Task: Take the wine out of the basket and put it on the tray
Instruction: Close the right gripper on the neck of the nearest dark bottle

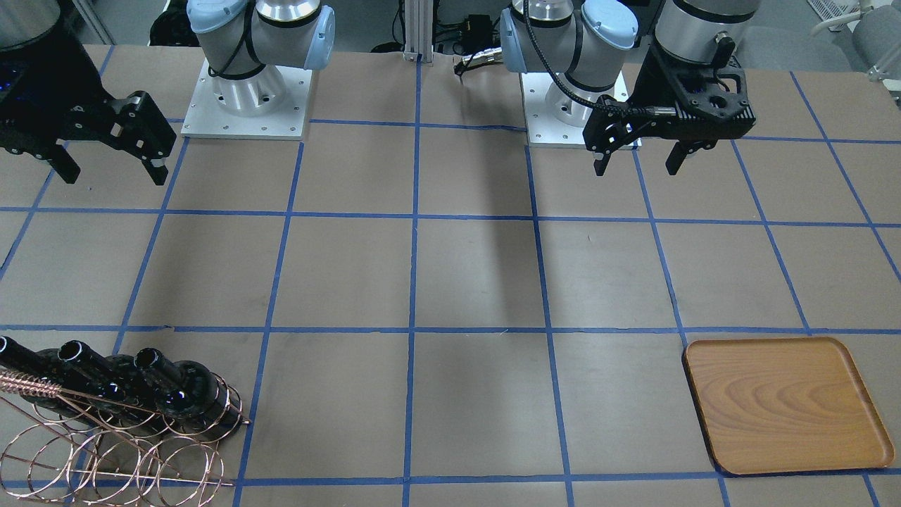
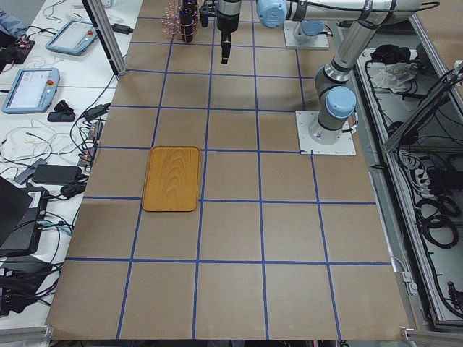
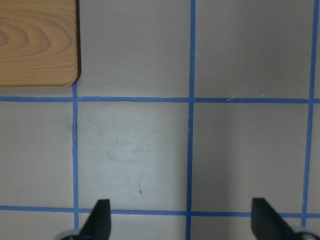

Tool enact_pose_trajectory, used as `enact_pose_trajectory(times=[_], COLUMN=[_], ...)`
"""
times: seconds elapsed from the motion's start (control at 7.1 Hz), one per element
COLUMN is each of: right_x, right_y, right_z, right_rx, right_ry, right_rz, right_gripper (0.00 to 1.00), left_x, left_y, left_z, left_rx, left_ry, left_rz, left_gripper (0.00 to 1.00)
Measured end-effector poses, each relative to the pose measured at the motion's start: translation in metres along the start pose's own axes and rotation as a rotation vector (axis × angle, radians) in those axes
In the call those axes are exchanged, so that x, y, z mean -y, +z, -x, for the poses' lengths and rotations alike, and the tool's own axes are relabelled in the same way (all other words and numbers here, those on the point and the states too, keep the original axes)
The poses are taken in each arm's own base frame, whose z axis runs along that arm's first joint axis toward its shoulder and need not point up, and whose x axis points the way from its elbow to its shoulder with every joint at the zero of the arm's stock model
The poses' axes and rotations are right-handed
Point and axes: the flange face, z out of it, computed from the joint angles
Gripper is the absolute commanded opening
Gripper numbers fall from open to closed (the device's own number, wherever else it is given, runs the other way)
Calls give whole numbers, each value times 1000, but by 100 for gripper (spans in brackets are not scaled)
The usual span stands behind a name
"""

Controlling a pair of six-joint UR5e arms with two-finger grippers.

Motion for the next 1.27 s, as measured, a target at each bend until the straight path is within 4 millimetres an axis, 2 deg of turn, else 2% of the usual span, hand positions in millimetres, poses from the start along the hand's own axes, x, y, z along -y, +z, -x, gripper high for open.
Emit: enact_pose_trajectory(times=[0.28,0.7,0.85,1.13,1.27], right_x=[26,74,86,101,105], right_y=[18,70,87,113,123], right_z=[-23,-45,-51,-59,-61], right_rx=[-15,-36,-37,-36,-34], right_ry=[-55,-113,-113,-102,-98], right_rz=[-42,-97,-103,-111,-109], right_gripper=[96,89,79,78,60], left_x=[0,-1,-1,0,-1], left_y=[0,-1,-1,-1,-1], left_z=[0,0,0,0,0], left_rx=[1,1,1,1,1], left_ry=[1,1,1,1,1], left_rz=[-1,-3,-3,-2,-3], left_gripper=[100,100,100,100,100])
